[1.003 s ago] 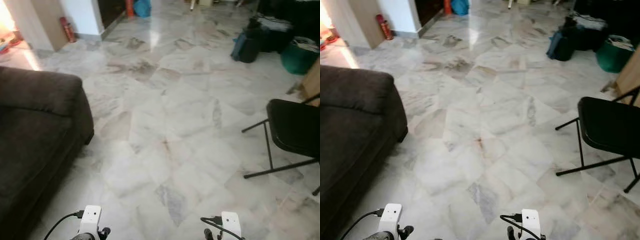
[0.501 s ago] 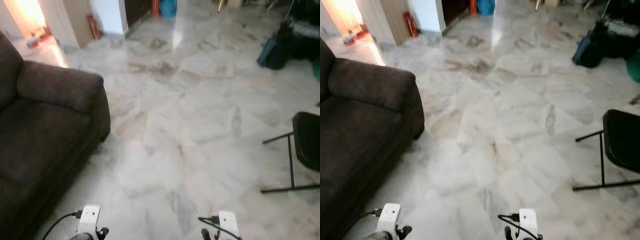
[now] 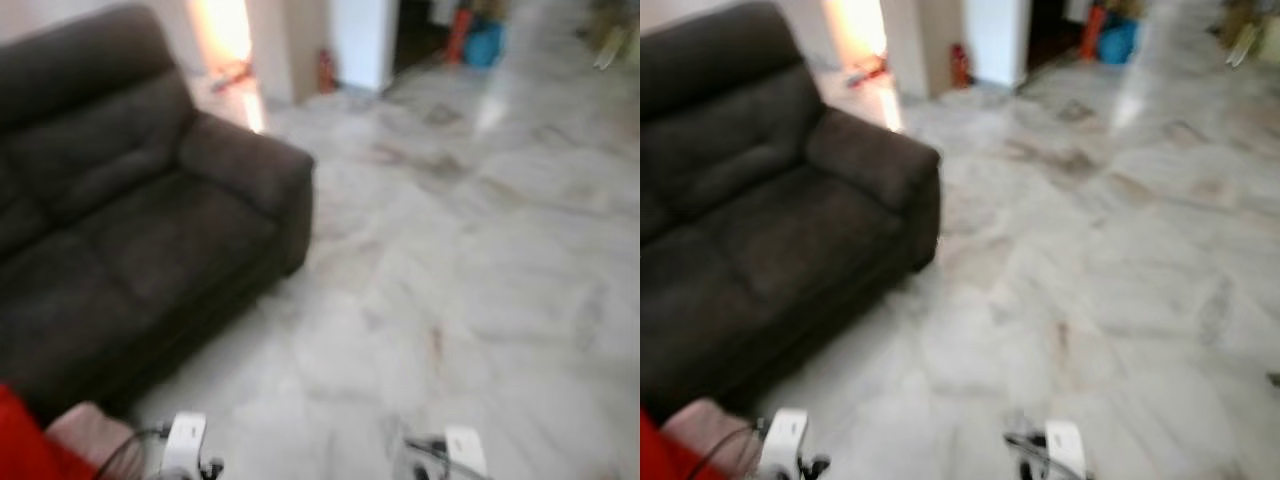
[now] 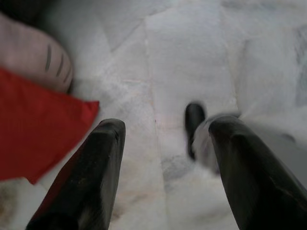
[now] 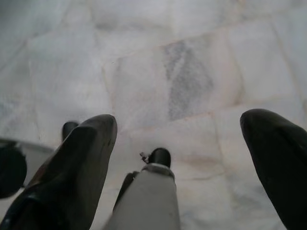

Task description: Move the pillow to the sofa from floor

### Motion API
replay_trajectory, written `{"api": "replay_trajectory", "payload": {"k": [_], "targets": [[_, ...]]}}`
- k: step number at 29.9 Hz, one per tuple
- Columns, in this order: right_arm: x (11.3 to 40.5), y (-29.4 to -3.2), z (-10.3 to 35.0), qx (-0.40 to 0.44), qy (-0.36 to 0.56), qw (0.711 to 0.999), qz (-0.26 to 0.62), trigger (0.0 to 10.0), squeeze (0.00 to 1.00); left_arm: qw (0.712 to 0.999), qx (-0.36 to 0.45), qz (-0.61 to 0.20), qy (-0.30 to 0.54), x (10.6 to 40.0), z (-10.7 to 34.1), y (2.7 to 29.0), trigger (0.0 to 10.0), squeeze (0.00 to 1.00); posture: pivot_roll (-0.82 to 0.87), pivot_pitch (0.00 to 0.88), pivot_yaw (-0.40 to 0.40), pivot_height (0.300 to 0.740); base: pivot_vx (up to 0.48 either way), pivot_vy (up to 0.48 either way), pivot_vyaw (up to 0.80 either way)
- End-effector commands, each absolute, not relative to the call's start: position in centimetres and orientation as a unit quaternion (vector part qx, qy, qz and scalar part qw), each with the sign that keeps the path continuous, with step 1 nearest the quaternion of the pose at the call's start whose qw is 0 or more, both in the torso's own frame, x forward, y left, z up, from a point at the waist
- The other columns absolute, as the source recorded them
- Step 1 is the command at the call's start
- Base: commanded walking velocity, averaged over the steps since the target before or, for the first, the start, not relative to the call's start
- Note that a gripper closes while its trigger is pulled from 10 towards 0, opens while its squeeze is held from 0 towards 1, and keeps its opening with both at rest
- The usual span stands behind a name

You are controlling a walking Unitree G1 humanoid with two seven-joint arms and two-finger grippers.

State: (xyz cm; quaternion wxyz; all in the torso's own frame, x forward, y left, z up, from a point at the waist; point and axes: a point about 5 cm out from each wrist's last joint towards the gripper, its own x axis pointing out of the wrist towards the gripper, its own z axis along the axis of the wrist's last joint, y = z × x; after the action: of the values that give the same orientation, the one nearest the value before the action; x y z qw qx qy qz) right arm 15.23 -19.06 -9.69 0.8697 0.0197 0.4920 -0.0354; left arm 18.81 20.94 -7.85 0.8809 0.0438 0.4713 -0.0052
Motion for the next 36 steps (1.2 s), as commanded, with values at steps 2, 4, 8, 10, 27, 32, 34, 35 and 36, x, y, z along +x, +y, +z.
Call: {"api": "replay_trajectory", "payload": {"k": [2, 4, 8, 10, 27, 32, 34, 35, 36], "targets": [[15.64, -18.06, -9.64, 0.026, 0.489, 0.872, -0.024, 10.0, 0.00, 0.876, 0.053, -0.003, 0.480, 18.42, -7.96, 21.50, 10.0, 0.00, 0.09, 0.006, 0.011, 0.740, 0.000, 0.000, 0.80], [15.64, -18.05, -9.64, 0.026, 0.489, 0.872, -0.024, 10.0, 0.00, 0.876, 0.053, -0.004, 0.480, 18.41, -7.96, 21.50, 10.0, 0.00, 0.09, 0.006, 0.011, 0.740, 0.000, 0.000, 0.80], [15.62, -18.04, -9.65, 0.025, 0.489, 0.872, -0.023, 10.0, 0.00, 0.876, 0.053, -0.003, 0.480, 18.40, -7.96, 21.51, 10.0, 0.00, 0.09, 0.006, 0.010, 0.740, 0.000, 0.000, 0.80], [15.61, -18.05, -9.65, 0.025, 0.489, 0.872, -0.023, 10.0, 0.00, 0.876, 0.053, -0.003, 0.480, 18.39, -7.96, 21.52, 10.0, 0.00, 0.09, 0.006, 0.010, 0.740, 0.000, 0.000, 0.80], [15.73, -18.19, -9.60, 0.025, 0.489, 0.871, -0.026, 10.0, 0.00, 0.876, 0.047, 0.005, 0.479, 18.50, -7.94, 21.46, 10.0, 0.00, 0.09, 0.032, -0.002, 0.740, 0.000, 0.000, 0.80], [15.77, -18.27, -9.58, 0.024, 0.489, 0.872, -0.026, 10.0, 0.00, 0.877, 0.046, 0.007, 0.479, 18.54, -7.93, 21.40, 10.0, 0.00, 0.10, 0.040, -0.006, 0.740, 0.000, 0.000, 0.80], [15.77, -18.28, -9.58, 0.024, 0.489, 0.872, -0.026, 10.0, 0.00, 0.877, 0.045, 0.008, 0.478, 18.55, -7.93, 21.39, 10.0, 0.00, 0.10, 0.042, -0.007, 0.740, 0.000, 0.000, 0.80], [15.79, -18.30, -9.57, 0.024, 0.489, 0.872, -0.026, 10.0, 0.00, 0.877, 0.044, 0.008, 0.478, 18.56, -7.93, 21.37, 10.0, 0.00, 0.10, 0.047, -0.007, 0.740, 0.000, 0.000, 0.80], [15.79, -18.30, -9.57, 0.024, 0.489, 0.872, -0.026, 10.0, 0.00, 0.877, 0.044, 0.008, 0.478, 18.56, -7.93, 21.37, 10.0, 0.00, 0.10, 0.047, -0.007, 0.740, 0.000, 0.000, 0.80]]}}
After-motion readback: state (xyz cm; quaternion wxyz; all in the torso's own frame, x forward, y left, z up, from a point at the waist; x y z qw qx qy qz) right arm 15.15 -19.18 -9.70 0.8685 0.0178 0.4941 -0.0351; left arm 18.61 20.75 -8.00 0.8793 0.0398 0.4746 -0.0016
